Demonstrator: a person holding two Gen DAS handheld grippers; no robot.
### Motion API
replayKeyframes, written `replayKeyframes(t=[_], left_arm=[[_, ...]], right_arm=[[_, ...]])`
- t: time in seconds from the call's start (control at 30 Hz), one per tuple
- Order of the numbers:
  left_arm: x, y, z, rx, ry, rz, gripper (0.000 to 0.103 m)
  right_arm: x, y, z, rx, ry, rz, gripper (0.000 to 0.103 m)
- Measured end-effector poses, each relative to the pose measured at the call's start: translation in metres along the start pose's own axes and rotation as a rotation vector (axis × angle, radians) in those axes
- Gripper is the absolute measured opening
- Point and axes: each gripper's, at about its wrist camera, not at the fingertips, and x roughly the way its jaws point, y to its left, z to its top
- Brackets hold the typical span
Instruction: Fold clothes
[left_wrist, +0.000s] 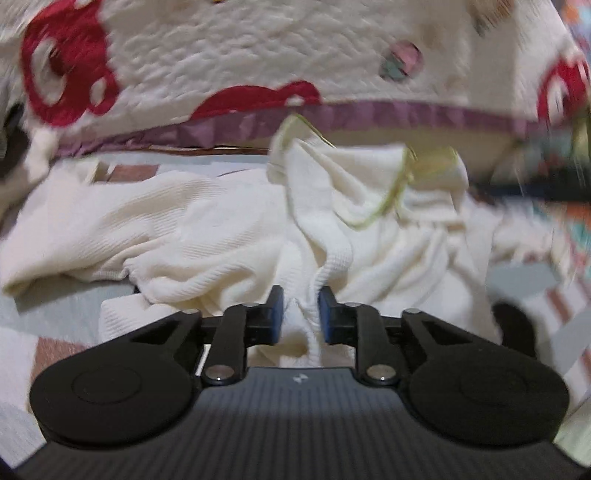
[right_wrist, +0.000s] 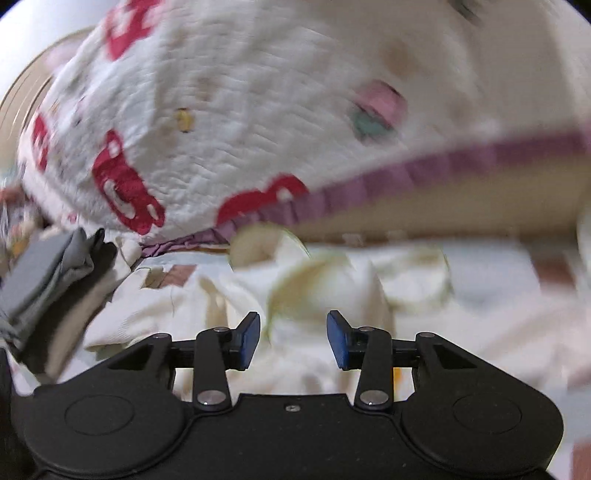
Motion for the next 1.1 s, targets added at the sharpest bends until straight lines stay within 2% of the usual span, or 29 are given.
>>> replayKeyframes(t=[0.13,0.2,0.27,0.37,0.4,0.47,0.5,0.53,0.57,0.6,0.7,0.8,0.87,1.0,1.1], left_arm=[[-0.001,0.026,0.001,-0.162,0.012,-0.083,0.018],[0.0,0.036,0.0,-0.227,0.033,-0.111,0.018],[0.001,0.043,-0.002,-0.261,0.046,-0.097,0.018],[0.001,0.048,-0.002,-0.26,0.054,-0.079,0.018],[0.0,0.049,-0.002,-0.265,0.054,-0.088,0.018],[-0.002,0.053,-0.002,-0.292,0.058,-0.126,0.019],[-0.004,0.053,-0.002,-0.306,0.061,-0.139,0.022],[-0.005,0.053,-0.002,-0.318,0.065,-0.152,0.024],[-0.005,0.052,-0.002,-0.32,0.072,-0.155,0.025],[-0.006,0.05,-0.001,-0.316,0.076,-0.156,0.026],[-0.009,0.041,0.001,-0.306,0.085,-0.165,0.041],[-0.011,0.032,0.003,-0.305,0.093,-0.182,0.048],[-0.012,0.026,0.003,-0.305,0.089,-0.197,0.054],[-0.011,0.006,0.004,-0.236,0.11,-0.183,0.06],[-0.01,-0.014,0.004,-0.16,0.139,-0.213,0.069]], right_arm=[[0.007,-0.022,-0.033,0.107,0.091,0.101,0.044],[0.017,-0.025,-0.045,0.136,0.109,0.127,0.044],[0.029,-0.026,-0.056,0.165,0.116,0.141,0.045],[0.046,-0.023,-0.064,0.193,0.096,0.144,0.046],[0.052,-0.021,-0.067,0.195,0.088,0.142,0.05],[0.063,-0.014,-0.071,0.169,0.062,0.12,0.051],[0.064,-0.008,-0.072,0.144,0.047,0.099,0.045],[0.063,-0.003,-0.073,0.116,0.032,0.081,0.033],[0.059,0.003,-0.072,0.082,0.02,0.068,0.005],[0.052,0.008,-0.072,0.054,0.001,0.058,0.004],[0.014,0.02,-0.075,0.006,-0.081,0.045,0.003],[-0.021,0.03,-0.078,-0.046,-0.114,0.018,0.003],[-0.036,0.031,-0.082,-0.097,-0.103,-0.029,0.003],[-0.048,0.027,-0.093,-0.18,-0.057,-0.116,0.003],[-0.05,0.019,-0.099,-0.158,-0.04,-0.118,0.003]])
